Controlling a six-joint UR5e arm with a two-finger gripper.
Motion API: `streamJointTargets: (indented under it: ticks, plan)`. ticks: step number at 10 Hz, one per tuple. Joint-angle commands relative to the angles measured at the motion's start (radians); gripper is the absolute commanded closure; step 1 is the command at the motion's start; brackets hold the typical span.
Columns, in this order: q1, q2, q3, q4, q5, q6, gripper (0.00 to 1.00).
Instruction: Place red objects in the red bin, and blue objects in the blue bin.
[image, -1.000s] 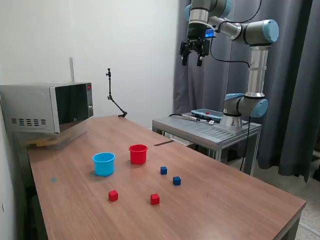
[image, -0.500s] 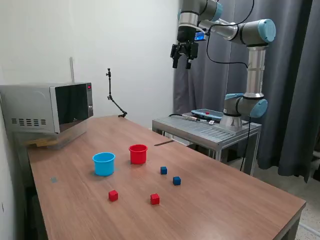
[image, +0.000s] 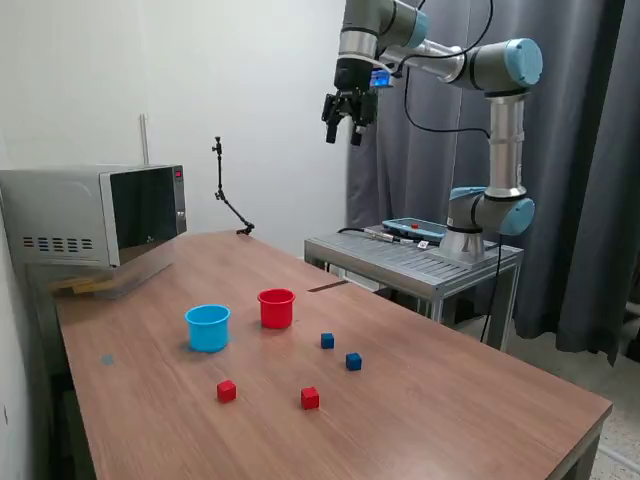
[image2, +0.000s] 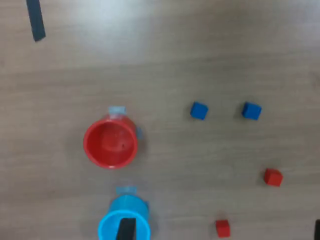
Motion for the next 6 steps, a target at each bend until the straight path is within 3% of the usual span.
streamJointTargets:
  ticks: [1, 6]
  plan:
    - [0.002, 0.039, -0.047, -0.01, 0.0, 0.001, 0.0]
    - [0.013, 0.118, -0.1, -0.011, 0.001, 0.006, 0.0]
